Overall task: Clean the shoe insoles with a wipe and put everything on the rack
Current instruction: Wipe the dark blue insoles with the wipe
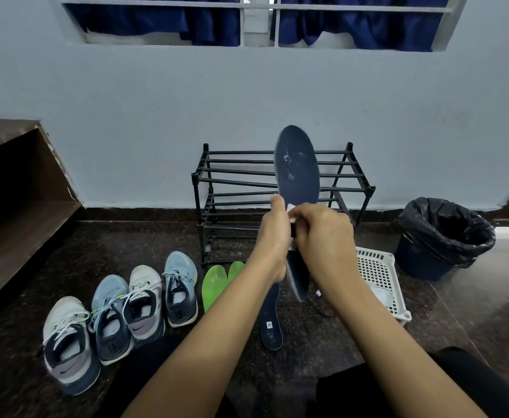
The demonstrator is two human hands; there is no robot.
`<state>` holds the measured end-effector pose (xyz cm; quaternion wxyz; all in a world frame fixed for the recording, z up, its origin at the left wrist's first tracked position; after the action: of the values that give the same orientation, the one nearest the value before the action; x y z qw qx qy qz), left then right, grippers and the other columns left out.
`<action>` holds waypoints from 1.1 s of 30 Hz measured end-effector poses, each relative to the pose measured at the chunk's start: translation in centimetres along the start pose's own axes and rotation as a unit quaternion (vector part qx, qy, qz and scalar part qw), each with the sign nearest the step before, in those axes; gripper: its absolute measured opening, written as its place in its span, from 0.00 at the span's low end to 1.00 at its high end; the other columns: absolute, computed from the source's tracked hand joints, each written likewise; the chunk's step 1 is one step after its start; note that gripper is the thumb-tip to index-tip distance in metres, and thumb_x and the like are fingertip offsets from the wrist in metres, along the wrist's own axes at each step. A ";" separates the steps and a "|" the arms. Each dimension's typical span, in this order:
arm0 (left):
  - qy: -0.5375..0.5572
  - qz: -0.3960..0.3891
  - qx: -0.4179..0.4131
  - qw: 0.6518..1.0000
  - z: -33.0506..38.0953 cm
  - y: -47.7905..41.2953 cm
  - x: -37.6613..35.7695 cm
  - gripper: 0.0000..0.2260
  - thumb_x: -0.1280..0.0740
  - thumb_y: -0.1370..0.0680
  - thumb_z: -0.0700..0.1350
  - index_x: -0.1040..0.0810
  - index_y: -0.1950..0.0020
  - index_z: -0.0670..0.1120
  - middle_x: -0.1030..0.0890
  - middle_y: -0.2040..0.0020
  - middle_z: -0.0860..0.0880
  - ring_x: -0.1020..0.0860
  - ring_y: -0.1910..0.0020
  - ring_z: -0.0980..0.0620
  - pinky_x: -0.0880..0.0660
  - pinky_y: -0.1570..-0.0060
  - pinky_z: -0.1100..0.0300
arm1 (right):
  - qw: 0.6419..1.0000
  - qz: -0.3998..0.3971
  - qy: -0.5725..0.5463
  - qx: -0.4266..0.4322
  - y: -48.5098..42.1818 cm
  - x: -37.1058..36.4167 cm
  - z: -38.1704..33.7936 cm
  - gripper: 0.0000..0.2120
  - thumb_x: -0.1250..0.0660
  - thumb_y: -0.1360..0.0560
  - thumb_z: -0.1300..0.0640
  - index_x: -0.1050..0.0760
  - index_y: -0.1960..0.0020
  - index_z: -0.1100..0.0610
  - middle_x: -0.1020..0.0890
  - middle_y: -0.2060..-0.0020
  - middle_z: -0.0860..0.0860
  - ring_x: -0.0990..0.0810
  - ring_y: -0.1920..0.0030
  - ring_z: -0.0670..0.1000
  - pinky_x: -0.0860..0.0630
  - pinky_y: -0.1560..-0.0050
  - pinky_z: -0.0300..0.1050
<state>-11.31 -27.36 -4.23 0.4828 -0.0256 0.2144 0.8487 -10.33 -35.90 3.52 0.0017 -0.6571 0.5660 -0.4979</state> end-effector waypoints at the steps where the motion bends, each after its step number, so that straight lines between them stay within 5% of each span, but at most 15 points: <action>1: 0.004 0.008 0.002 1.000 0.0 0.1 0.0 0.24 0.47 0.23 0.63 0.17 0.50 0.50 0.15 0.49 0.47 0.18 0.46 0.44 0.23 0.41 0.46 | 1.000 0.008 0.003 -0.007 -0.2 0.1 0.1 0.10 0.38 0.26 0.64 0.18 0.54 0.56 0.17 0.61 0.54 0.20 0.59 0.57 0.24 0.56 0.49; 4: 0.010 0.015 0.012 1.000 -0.3 -0.1 0.1 0.28 0.46 0.31 0.67 0.17 0.49 0.51 0.16 0.46 0.46 0.19 0.44 0.43 0.24 0.40 0.44 | 1.000 0.010 0.007 0.000 -0.2 0.1 0.0 0.10 0.39 0.26 0.65 0.19 0.55 0.57 0.17 0.61 0.54 0.20 0.59 0.57 0.25 0.57 0.49; 10: -0.005 0.018 -0.006 1.000 0.4 -0.3 0.7 0.26 0.50 0.19 0.62 0.17 0.48 0.48 0.15 0.51 0.47 0.18 0.46 0.46 0.24 0.39 0.46 | 0.997 -0.054 0.043 0.044 0.6 -1.1 -0.8 0.12 0.39 0.30 0.68 0.19 0.56 0.56 0.18 0.61 0.53 0.20 0.59 0.56 0.25 0.60 0.48; 17: 0.008 0.011 -0.004 1.000 -0.1 -0.4 0.0 0.28 0.48 0.26 0.66 0.17 0.45 0.50 0.15 0.48 0.46 0.18 0.47 0.43 0.23 0.42 0.45 | 1.000 0.010 0.019 -0.007 -0.7 0.7 0.6 0.11 0.39 0.28 0.67 0.19 0.55 0.59 0.17 0.60 0.57 0.21 0.58 0.60 0.24 0.57 0.52; 23: 0.024 0.000 -0.004 1.000 0.0 -0.6 0.2 0.26 0.49 0.20 0.62 0.17 0.48 0.48 0.15 0.51 0.48 0.19 0.47 0.45 0.25 0.40 0.47 | 0.995 -0.086 0.055 0.000 0.3 -1.1 0.3 0.14 0.40 0.29 0.67 0.19 0.54 0.54 0.17 0.57 0.55 0.20 0.56 0.59 0.24 0.55 0.50; 29: 0.010 -0.010 -0.014 1.000 -0.1 -0.6 -0.3 0.25 0.49 0.19 0.62 0.18 0.46 0.49 0.14 0.52 0.46 0.17 0.51 0.44 0.22 0.47 0.48 | 0.999 0.004 0.014 -0.040 -0.9 1.0 1.6 0.12 0.39 0.27 0.67 0.18 0.54 0.58 0.17 0.58 0.59 0.20 0.57 0.63 0.23 0.55 0.53; 33: 0.028 -0.020 -0.009 0.999 -0.1 -0.6 -0.1 0.25 0.49 0.18 0.61 0.18 0.52 0.49 0.15 0.58 0.48 0.19 0.57 0.45 0.25 0.54 0.53 | 0.998 -0.037 0.024 -0.039 -0.4 0.2 1.3 0.13 0.39 0.27 0.67 0.18 0.53 0.56 0.17 0.57 0.58 0.21 0.56 0.62 0.24 0.54 0.52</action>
<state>-10.80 -27.16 -4.46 0.4931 -0.0585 0.2196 0.8398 -9.21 -36.64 3.20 -0.0556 -0.6649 0.5602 -0.4909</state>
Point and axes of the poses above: each hand's wrist, its own y-axis away from the middle knuckle, its own x-axis out of the back of the hand, z = x × y, the point moved 8 cm from there along -y, towards the middle knuckle
